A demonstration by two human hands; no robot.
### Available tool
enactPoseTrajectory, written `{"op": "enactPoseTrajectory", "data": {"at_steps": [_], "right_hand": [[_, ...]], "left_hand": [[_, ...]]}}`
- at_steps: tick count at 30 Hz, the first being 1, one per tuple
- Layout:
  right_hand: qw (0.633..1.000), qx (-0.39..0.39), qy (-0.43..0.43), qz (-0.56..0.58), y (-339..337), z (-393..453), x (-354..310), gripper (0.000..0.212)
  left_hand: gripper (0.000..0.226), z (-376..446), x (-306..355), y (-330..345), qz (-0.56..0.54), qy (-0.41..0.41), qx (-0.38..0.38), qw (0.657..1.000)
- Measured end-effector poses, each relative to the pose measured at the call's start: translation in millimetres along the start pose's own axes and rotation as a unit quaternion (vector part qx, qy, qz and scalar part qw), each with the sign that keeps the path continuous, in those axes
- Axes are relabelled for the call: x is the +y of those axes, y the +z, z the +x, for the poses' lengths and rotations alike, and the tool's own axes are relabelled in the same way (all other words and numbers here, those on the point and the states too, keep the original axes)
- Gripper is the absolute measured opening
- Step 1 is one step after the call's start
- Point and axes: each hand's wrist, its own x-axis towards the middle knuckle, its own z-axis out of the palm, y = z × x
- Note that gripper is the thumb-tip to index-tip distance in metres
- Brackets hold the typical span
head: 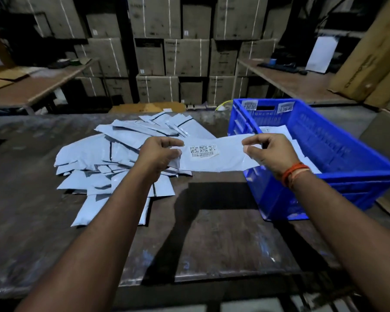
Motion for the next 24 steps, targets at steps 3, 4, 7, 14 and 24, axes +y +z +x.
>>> {"op": "enactPoseTrajectory", "data": {"at_steps": [3,4,7,14,24], "right_hand": [[1.000,-0.001,0.016,-0.008,-33.5,9.3,-2.5,0.013],[1.000,-0.002,0.025,-0.004,-46.4,13.2,-1.7,0.013],[0.998,-0.002,0.058,0.020,-89.8,28.9,10.1,0.012],[0.991,-0.002,0.132,0.000,-198.8,71.8,77.0,0.014],[0.867,-0.274,0.121,-0.398,-244.5,121.1,146.9,0.014]], "left_hand": [[0.022,6.2,18.5,25.9,0.021,0.030,-0.005,0.999],[0.022,8.6,23.4,36.4,0.026,0.036,-0.008,0.999],[0.019,19.7,40.6,74.0,0.052,0.058,-0.013,0.997],[0.014,46.1,95.7,202.0,0.158,0.102,-0.017,0.982],[0.027,56.8,106.3,326.3,0.610,0.080,-0.173,0.769]]}}
